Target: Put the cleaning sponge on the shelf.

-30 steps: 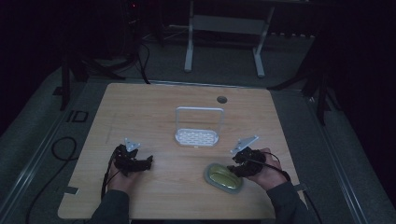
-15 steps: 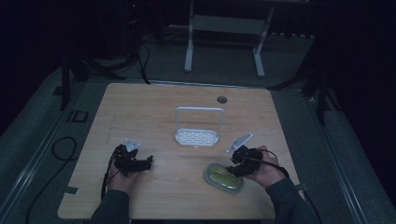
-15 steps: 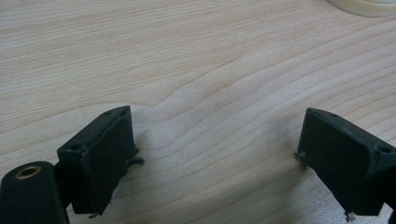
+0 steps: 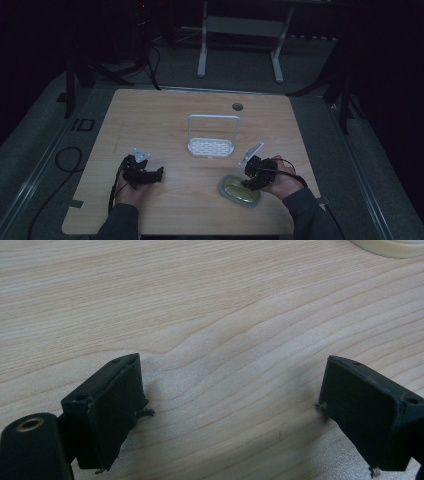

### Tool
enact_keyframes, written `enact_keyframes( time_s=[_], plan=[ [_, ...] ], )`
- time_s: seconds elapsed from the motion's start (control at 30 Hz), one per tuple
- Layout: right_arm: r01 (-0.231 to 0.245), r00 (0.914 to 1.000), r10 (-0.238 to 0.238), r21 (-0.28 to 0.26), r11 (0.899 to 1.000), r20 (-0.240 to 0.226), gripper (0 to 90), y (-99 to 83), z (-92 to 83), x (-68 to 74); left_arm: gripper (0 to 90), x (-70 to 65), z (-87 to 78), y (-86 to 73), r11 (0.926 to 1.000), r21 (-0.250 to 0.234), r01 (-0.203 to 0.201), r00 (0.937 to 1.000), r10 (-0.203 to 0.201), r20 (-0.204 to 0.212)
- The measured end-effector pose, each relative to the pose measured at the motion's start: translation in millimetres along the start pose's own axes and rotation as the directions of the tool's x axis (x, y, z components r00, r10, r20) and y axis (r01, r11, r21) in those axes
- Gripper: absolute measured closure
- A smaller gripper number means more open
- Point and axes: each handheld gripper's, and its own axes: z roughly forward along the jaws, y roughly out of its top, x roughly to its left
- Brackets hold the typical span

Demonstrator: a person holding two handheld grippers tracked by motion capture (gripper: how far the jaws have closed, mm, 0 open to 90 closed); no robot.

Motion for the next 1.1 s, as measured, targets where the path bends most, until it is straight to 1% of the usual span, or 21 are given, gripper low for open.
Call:
enact_keyframes(
  time_s=[0.13, 0.4, 0.7, 0.97, 1.1],
  plan=[
    [0.013, 0.9998, -0.013, 0.024, 1.0, -0.012, 59.0, 1.6, 2.8, 0.3, 10.9, 0.0, 0.0, 0.0, 1.0, 0.0, -0.001, 1.0, 0.001, 0.0],
    [0.025, 0.9992, -0.023, 0.063, 0.998, -0.033, 59.2, 5.3, 5.8, 0.3, 10.9, 0.0, 0.0, 0.0, 1.0, 0.0, 0.0, 1.0, 0.0, 0.0],
    [0.041, 0.9977, -0.035, 0.103, 0.994, -0.059, 62.2, 10.6, 11.2, 1.2, 10.9, 0.0, 0.0, 0.0, 1.0, 0.0, 0.0, 1.0, 0.0, 0.0],
    [0.063, 0.996, -0.053, 0.14, 0.988, -0.073, 64.6, 14.4, 15.1, 2.6, 10.9, 0.0, 0.0, 0.0, 1.0, 0.0, -0.001, 1.0, 0.001, 0.0],
    [0.073, 0.995, -0.06, 0.167, 0.983, -0.079, 65.8, 16.9, 17.4, 3.3, 10.9, 0.0, 0.0, 0.0, 1.0, 0.0, -0.001, 1.0, 0.001, 0.0]
  ],
)
